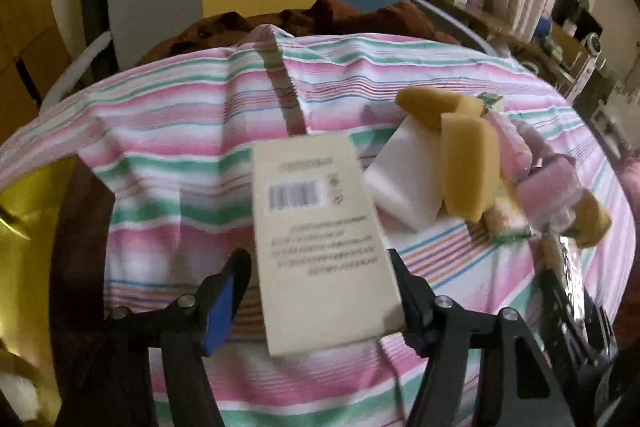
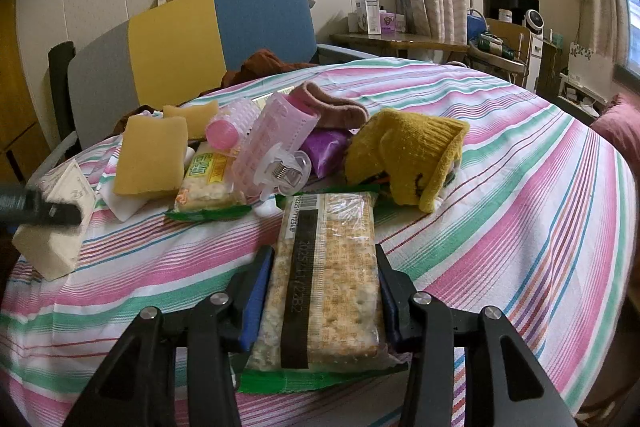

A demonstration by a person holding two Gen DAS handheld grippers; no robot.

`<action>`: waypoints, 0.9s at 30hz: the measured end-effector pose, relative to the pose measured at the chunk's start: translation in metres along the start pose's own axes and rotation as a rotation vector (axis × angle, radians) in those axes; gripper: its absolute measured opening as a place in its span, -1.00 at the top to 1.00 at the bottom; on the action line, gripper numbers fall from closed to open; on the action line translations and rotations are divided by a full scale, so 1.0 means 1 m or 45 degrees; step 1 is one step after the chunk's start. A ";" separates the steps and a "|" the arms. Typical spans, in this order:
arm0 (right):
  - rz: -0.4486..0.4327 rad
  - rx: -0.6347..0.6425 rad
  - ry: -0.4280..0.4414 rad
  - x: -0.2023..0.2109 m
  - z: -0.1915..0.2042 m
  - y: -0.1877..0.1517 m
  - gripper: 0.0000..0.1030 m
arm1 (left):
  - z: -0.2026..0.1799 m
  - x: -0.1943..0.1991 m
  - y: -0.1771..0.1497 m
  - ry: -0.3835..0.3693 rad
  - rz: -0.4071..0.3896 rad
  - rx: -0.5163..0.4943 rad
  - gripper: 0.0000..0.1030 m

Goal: Organize objects
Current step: 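Grasp the white cardboard box with the left tool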

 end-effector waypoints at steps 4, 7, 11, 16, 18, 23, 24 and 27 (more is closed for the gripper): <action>0.000 0.003 -0.004 0.000 0.000 0.001 0.07 | 0.006 -0.001 -0.003 -0.090 -0.095 0.079 0.01; -0.002 0.002 -0.002 0.001 0.001 0.002 0.07 | 0.011 0.001 -0.007 -0.129 -0.192 0.149 0.02; -0.004 0.002 -0.005 0.001 0.001 0.001 0.07 | 0.008 0.002 -0.010 -0.147 -0.252 0.080 0.02; -0.014 0.003 -0.004 0.002 0.002 0.002 0.08 | 0.013 0.005 -0.014 -0.288 -0.275 0.116 0.02; -0.022 0.000 0.002 0.003 0.002 0.003 0.08 | 0.011 0.005 -0.016 -0.266 -0.279 0.083 0.02; -0.061 0.001 0.041 0.010 0.004 0.002 0.09 | -0.001 0.009 -0.023 -0.244 -0.280 -0.018 0.02; -0.056 0.011 0.051 0.011 0.006 0.002 0.09 | -0.001 0.010 -0.026 -0.254 -0.278 -0.022 0.02; -0.014 0.076 0.051 0.013 0.015 -0.002 0.09 | 0.000 0.015 -0.037 -0.291 -0.281 -0.031 0.02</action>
Point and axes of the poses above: each gripper's, at about its wrist camera, not at the fingertips, and x roughly against the way its jaws point, z to its left, y to its top, the point moved 10 cm from there along -x, roughly the way its jaws point, and after that the axes turned 10 degrees about z, right-handed, at the moved point
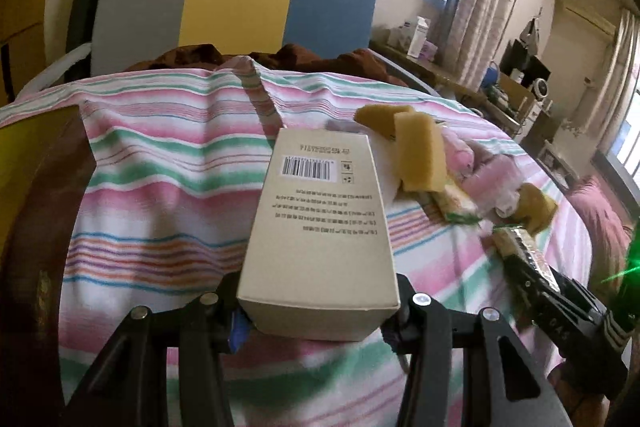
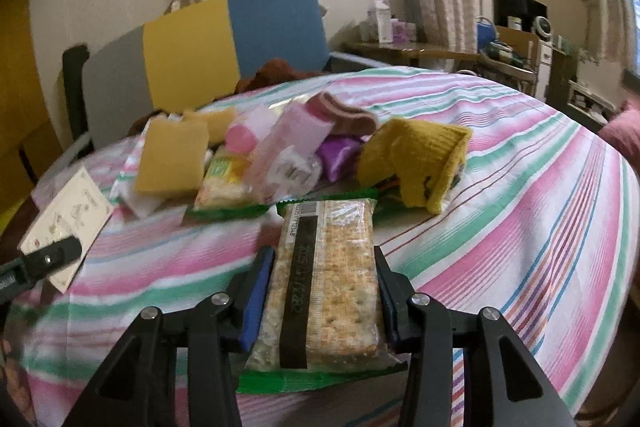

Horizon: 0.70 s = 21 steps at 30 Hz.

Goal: Organize objects
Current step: 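Grasp the white cardboard box with the left tool, then carry the box and cracker packet into the gold tray and release both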

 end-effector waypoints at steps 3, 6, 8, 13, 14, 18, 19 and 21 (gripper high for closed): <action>0.011 0.016 0.031 0.010 0.009 -0.007 0.09 | -0.002 0.005 -0.008 -0.032 -0.004 -0.004 0.02; 0.030 -0.024 0.097 0.023 0.020 -0.014 0.09 | -0.007 0.011 -0.018 -0.045 -0.024 -0.057 0.02; 0.032 -0.047 0.151 0.033 0.030 -0.018 0.09 | -0.010 0.014 -0.022 -0.061 -0.015 -0.077 0.02; 0.036 -0.085 0.229 0.054 0.051 -0.027 0.09 | -0.004 0.027 -0.034 -0.177 0.020 0.029 0.02; 0.040 -0.092 0.243 0.058 0.056 -0.030 0.09 | -0.004 0.030 -0.036 -0.188 0.021 0.033 0.02; 0.047 -0.101 0.295 0.070 0.075 -0.038 0.09 | -0.006 0.053 -0.044 -0.237 -0.001 0.016 0.02; 0.047 -0.095 0.305 0.073 0.080 -0.038 0.09 | -0.007 0.059 -0.044 -0.247 -0.011 0.012 0.02; 0.045 -0.079 0.325 0.079 0.089 -0.038 0.09 | -0.007 0.072 -0.046 -0.268 -0.030 0.014 0.02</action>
Point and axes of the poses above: each gripper's, at about its wrist camera, not at the fingertips, and x roughly against the way its jaws point, z to its left, y to its top, the point moved 10 cm from there along -x, roughly the way its jaws point, and after that the axes turned 10 degrees about z, right-handed, at the moved point
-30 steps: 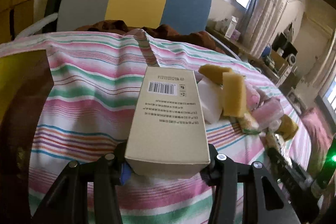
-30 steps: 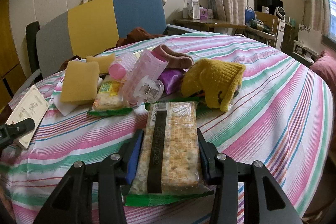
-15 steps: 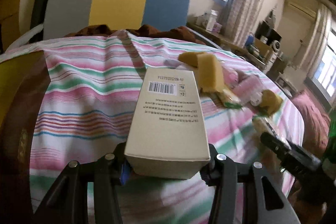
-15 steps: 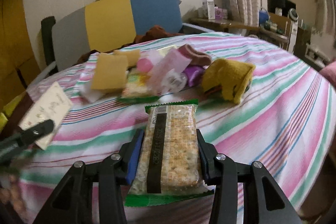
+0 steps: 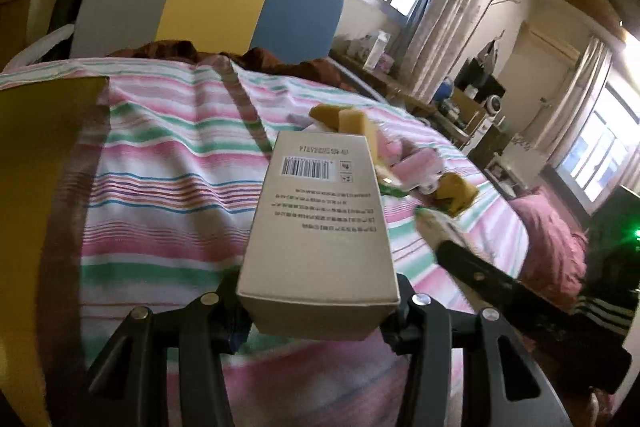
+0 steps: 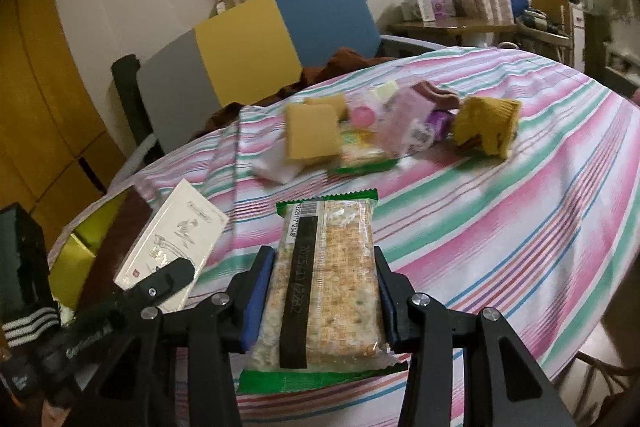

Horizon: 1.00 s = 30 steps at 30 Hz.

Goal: Organize objects
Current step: 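Carry the box and cracker packet into the gold tray and release both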

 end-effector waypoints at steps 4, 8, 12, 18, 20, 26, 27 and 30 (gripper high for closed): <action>0.002 0.043 0.055 0.004 0.028 0.001 0.09 | -0.003 0.029 0.000 -0.014 -0.054 -0.021 0.02; 0.001 0.110 0.103 0.009 0.060 0.000 0.09 | 0.003 0.056 0.003 0.003 -0.097 -0.027 0.02; 0.009 0.171 0.159 0.011 0.096 0.000 0.09 | 0.022 0.085 0.010 0.037 -0.145 0.021 0.02; 0.028 0.301 0.239 0.010 0.160 0.000 0.09 | 0.073 0.124 0.021 0.142 -0.176 0.128 0.02; 0.049 0.348 0.277 0.008 0.185 -0.001 0.09 | 0.095 0.138 0.025 0.172 -0.180 0.181 0.02; 0.166 0.480 0.353 -0.010 0.261 -0.006 0.09 | 0.168 0.162 0.028 0.260 -0.093 0.327 0.02; 0.184 0.488 0.367 -0.014 0.271 -0.008 0.09 | 0.178 0.167 0.029 0.281 -0.090 0.338 0.02; 0.227 0.538 0.378 -0.027 0.301 -0.011 0.09 | 0.211 0.179 0.032 0.340 -0.075 0.383 0.02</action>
Point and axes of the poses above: each gripper's, at about its wrist camera, not at the fingertips, and x roughly against the way its jaws point, z to its left, y to its top, the point moved 10 cm from there along -x, roughly the way its jaws point, and after that the axes turned 10 degrees about z, right-handed, at the moved point
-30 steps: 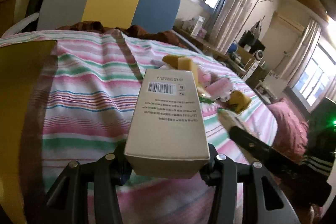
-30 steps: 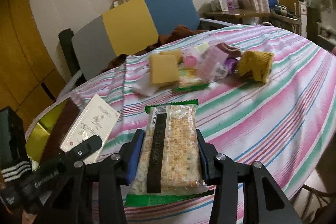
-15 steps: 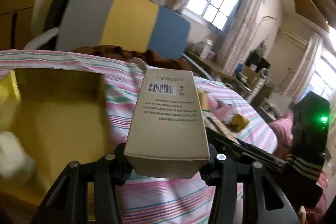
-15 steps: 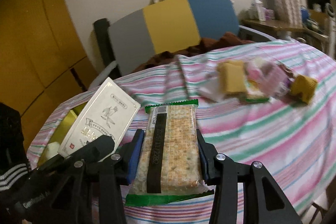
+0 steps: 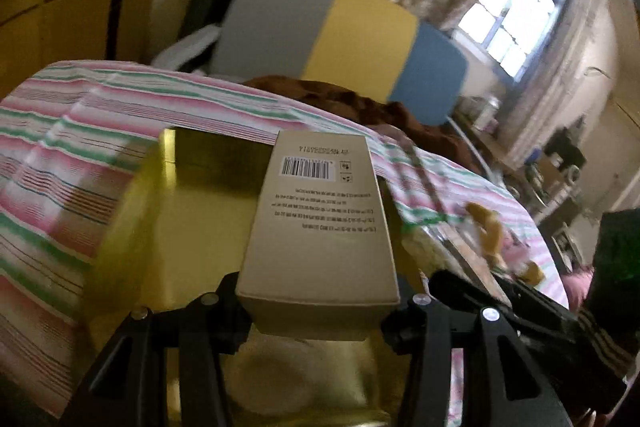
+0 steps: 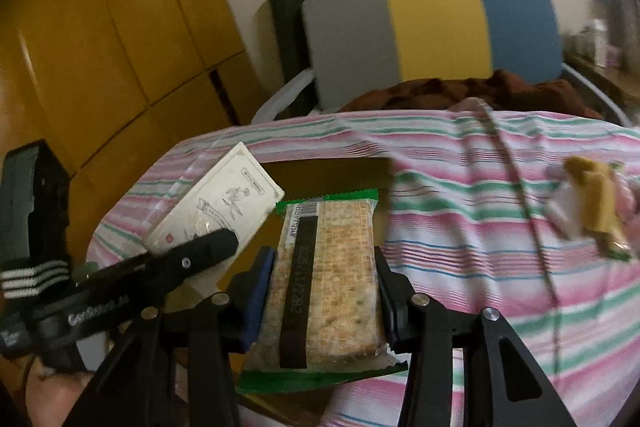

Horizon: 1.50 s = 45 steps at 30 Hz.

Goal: Organize objects
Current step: 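Carry the box and cracker packet into the gold tray and release both, then withdraw both tools from the tray back toward the item pile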

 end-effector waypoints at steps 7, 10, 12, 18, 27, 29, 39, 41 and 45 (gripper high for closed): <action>0.145 0.024 0.025 -0.056 0.030 0.024 0.09 | 0.054 -0.025 0.027 0.110 0.125 0.041 0.02; 0.197 -0.015 0.021 -0.084 0.029 0.034 0.09 | 0.071 -0.039 0.036 0.173 0.181 0.021 0.02; 0.225 -0.071 0.026 -0.100 0.026 0.042 0.09 | 0.078 -0.051 0.040 0.196 0.226 0.006 0.02; 0.223 -0.207 0.113 -0.126 0.030 0.064 -0.48 | 0.100 -0.070 0.042 0.324 0.293 0.004 0.01; 0.130 -0.209 0.205 -0.083 0.030 0.047 -0.57 | 0.097 -0.046 0.051 0.266 0.156 0.087 -0.59; 0.122 -0.222 0.202 -0.076 0.025 0.039 -0.58 | 0.097 -0.038 0.052 0.277 0.125 0.100 -0.59; 0.067 -0.102 0.096 -0.048 0.020 0.018 -0.64 | 0.077 0.010 0.042 0.321 -0.094 0.126 -0.59; 0.032 -0.060 0.020 -0.039 0.016 0.017 -0.74 | 0.066 0.024 0.040 0.322 -0.167 0.104 -0.59; -0.057 0.039 -0.189 -0.015 0.007 0.018 -1.00 | 0.037 0.036 0.033 0.257 -0.257 0.035 -0.59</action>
Point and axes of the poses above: each gripper's, at about its wrist camera, not at the fingertips, and x roughly against the way its jaws point, z to its left, y to its top, the point moved 10 cm from there along -x, roughly the way its jaws point, and after that the axes turned 10 degrees about z, right-handed, at the moved point
